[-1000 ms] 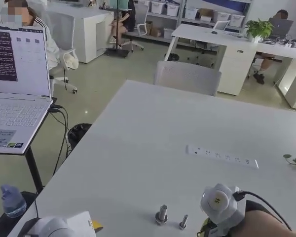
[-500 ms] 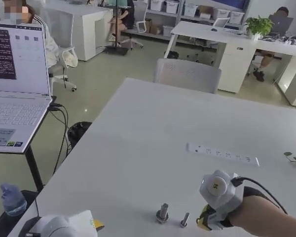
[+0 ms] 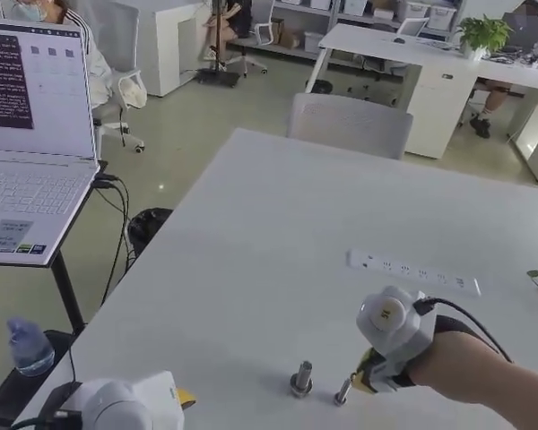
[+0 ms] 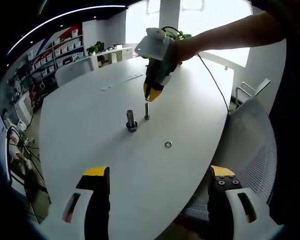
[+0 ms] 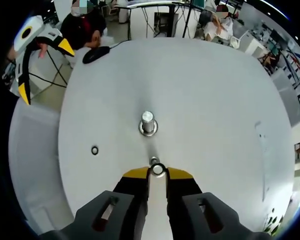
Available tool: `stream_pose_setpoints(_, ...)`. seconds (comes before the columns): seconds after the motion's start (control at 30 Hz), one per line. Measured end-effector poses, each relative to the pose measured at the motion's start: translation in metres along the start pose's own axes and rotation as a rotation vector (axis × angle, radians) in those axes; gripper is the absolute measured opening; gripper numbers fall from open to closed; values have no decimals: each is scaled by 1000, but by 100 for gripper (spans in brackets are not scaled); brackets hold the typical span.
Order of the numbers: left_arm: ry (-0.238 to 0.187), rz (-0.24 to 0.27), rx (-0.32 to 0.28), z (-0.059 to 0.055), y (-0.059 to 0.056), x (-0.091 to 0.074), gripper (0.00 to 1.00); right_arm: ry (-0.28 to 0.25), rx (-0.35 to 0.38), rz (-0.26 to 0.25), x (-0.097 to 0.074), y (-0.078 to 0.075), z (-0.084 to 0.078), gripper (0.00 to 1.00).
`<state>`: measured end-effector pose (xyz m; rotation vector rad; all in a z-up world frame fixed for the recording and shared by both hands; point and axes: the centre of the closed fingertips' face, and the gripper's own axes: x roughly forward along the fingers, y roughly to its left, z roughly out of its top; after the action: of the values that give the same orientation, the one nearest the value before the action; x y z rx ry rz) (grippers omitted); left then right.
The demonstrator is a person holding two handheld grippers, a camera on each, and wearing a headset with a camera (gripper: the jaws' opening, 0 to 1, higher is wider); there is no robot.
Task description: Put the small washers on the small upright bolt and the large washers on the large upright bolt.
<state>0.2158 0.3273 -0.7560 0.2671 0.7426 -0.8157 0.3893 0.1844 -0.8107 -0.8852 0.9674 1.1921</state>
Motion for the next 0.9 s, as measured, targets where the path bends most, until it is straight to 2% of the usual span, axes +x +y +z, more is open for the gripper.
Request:
stream_pose_setpoints(0.37,3,-4,-6,-2,5,3,79,20,-16,14,9,2,2,13)
stream_pose_setpoints(0.63,11,-3,-18,-8,7,3,79,38,-24,16,12,3,0,13)
stream_pose_setpoints(0.9,8,-1,-22,-7,8,2,79,53,-36,18,20,3,-2,13)
